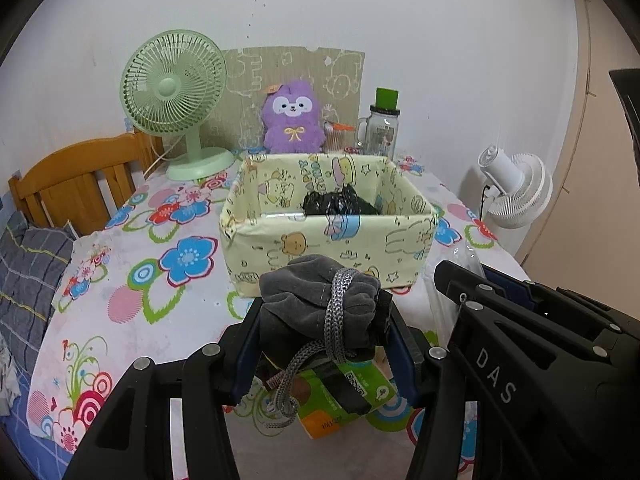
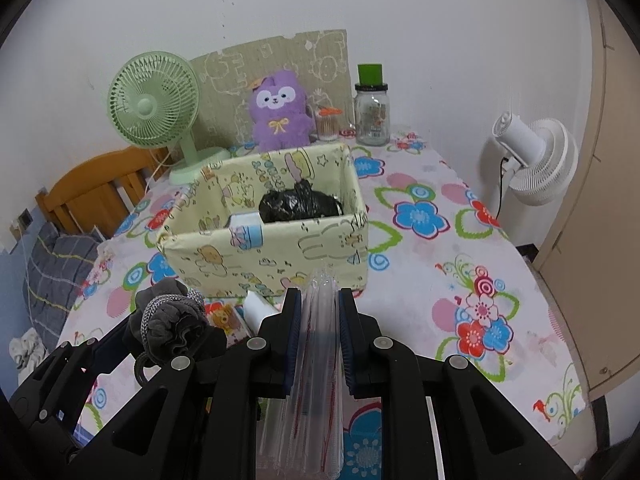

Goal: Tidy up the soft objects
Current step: 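Carry the grey pouch and clear zip bag together over the fabric box, then open the left tool dropping the grey pouch while the right tool releases the zip bag into the box, then withdraw both tools from the box back toward the remaining items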

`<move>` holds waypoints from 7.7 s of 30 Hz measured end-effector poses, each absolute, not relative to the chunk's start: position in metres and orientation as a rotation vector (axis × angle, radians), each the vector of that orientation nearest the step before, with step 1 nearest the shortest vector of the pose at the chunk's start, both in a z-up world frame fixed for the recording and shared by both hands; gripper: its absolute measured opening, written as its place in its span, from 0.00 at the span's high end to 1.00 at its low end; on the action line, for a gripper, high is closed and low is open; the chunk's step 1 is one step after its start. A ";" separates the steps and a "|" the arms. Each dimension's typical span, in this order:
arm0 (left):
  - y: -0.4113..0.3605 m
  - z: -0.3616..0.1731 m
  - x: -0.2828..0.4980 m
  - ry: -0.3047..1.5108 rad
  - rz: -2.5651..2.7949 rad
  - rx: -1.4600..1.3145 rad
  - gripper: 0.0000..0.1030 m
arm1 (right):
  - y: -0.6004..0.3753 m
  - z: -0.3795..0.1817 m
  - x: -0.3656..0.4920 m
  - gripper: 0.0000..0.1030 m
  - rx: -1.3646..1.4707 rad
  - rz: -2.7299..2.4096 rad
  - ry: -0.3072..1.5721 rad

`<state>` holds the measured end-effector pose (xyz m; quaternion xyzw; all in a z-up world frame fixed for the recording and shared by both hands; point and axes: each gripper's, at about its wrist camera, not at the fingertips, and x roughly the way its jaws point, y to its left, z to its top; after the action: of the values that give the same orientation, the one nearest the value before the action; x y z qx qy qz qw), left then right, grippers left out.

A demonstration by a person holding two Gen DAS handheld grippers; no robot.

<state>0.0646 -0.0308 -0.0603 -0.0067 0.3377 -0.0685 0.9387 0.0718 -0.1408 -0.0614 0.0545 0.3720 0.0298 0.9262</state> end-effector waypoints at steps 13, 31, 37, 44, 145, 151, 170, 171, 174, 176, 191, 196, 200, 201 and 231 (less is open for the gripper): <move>-0.027 -0.037 0.068 0.655 -0.135 -0.017 0.45 | -0.134 -0.034 0.075 0.79 0.081 0.060 0.722; -0.023 -0.022 0.083 0.627 -0.137 -0.012 0.45 | -0.130 -0.017 0.090 0.79 0.064 0.059 0.690; -0.023 -0.020 0.094 0.624 -0.129 -0.008 0.45 | -0.129 -0.016 0.101 0.79 0.065 0.065 0.686; -0.022 -0.018 0.108 0.615 -0.121 -0.004 0.45 | -0.127 -0.014 0.118 0.79 0.061 0.070 0.676; -0.026 -0.035 0.135 0.643 -0.099 0.026 0.09 | -0.115 -0.029 0.149 0.18 0.015 0.164 0.668; -0.029 -0.032 0.124 0.629 -0.108 0.028 0.08 | -0.120 -0.025 0.132 0.15 0.014 0.158 0.651; -0.040 -0.021 0.081 0.568 -0.126 0.039 0.04 | -0.132 -0.010 0.084 0.14 0.003 0.139 0.583; -0.040 -0.021 0.079 0.565 -0.127 0.040 0.04 | -0.132 -0.009 0.081 0.14 0.004 0.138 0.579; -0.041 -0.020 0.074 0.557 -0.127 0.043 0.03 | -0.134 -0.009 0.075 0.13 0.006 0.135 0.573; -0.041 -0.021 0.071 0.557 -0.129 0.043 0.02 | -0.135 -0.010 0.070 0.13 0.005 0.130 0.572; -0.034 -0.037 0.047 0.569 -0.127 0.027 0.02 | -0.131 -0.024 0.044 0.07 -0.002 0.144 0.579; -0.033 -0.047 0.044 0.583 -0.129 0.024 0.02 | -0.129 -0.033 0.041 0.06 -0.006 0.154 0.591; -0.030 -0.055 0.043 0.589 -0.140 0.015 0.02 | -0.126 -0.042 0.040 0.06 -0.009 0.163 0.600; -0.030 -0.057 0.043 0.592 -0.141 0.014 0.02 | -0.126 -0.043 0.040 0.06 -0.009 0.165 0.602; -0.016 -0.111 0.077 0.721 -0.101 0.007 0.02 | -0.114 -0.100 0.074 0.07 -0.036 0.165 0.700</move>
<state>0.0770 -0.0162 -0.1114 0.0033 0.3527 -0.0495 0.9344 0.0740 -0.1139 -0.1001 -0.0175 0.3423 0.0807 0.9360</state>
